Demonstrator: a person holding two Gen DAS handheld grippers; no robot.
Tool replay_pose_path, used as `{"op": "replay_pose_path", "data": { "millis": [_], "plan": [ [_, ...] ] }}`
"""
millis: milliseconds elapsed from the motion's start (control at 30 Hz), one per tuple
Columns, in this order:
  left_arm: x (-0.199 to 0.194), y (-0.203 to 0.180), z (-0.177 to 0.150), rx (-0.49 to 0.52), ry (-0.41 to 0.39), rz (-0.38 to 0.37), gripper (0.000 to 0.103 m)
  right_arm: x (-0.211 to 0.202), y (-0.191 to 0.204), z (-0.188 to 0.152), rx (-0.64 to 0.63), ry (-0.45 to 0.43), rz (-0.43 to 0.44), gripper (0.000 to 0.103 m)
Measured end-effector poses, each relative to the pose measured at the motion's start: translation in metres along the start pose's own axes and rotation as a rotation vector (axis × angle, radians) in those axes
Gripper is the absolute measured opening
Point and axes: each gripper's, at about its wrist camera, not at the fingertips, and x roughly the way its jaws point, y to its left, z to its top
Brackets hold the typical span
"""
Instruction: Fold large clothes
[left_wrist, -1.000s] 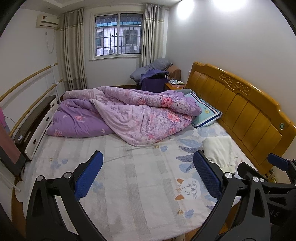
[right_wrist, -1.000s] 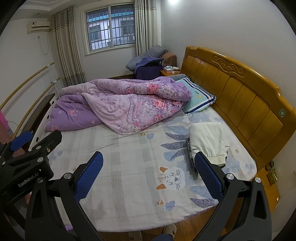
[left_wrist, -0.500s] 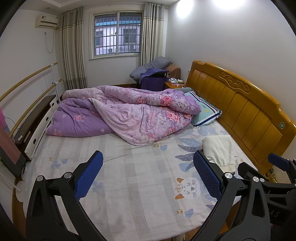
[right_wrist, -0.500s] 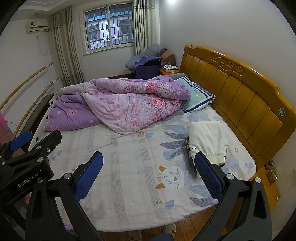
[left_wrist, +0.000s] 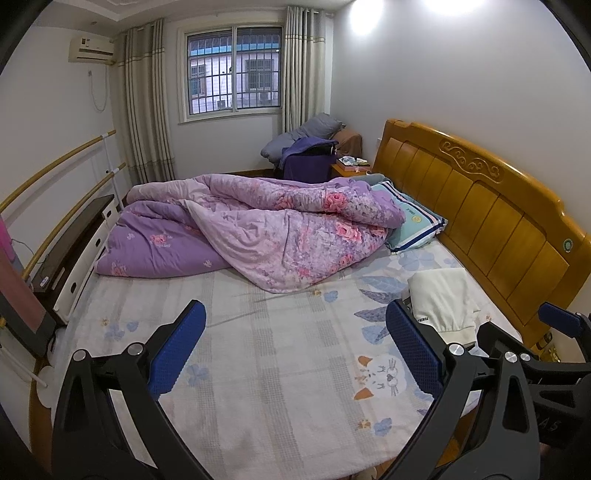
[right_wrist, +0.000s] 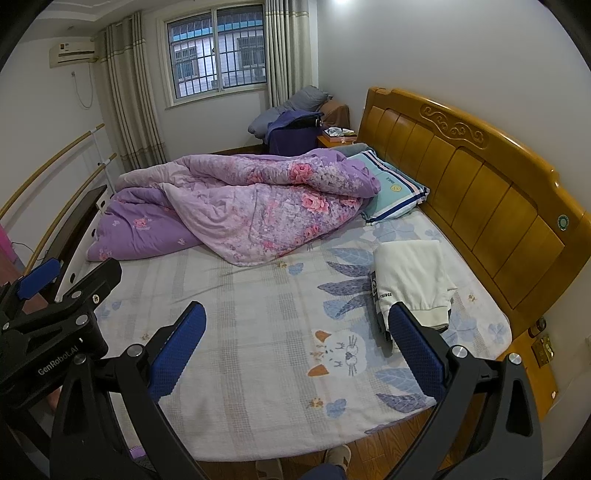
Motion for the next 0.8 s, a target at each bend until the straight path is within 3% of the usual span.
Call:
{"op": "replay_pose_path", "data": {
  "millis": [800],
  "plan": [
    [0.0022,0.0057,0.0005,0.001,0.005,-0.001,0.098,0.0033,-0.0024,0.0009,0.001,0.005,-0.001,0.095]
  ]
}}
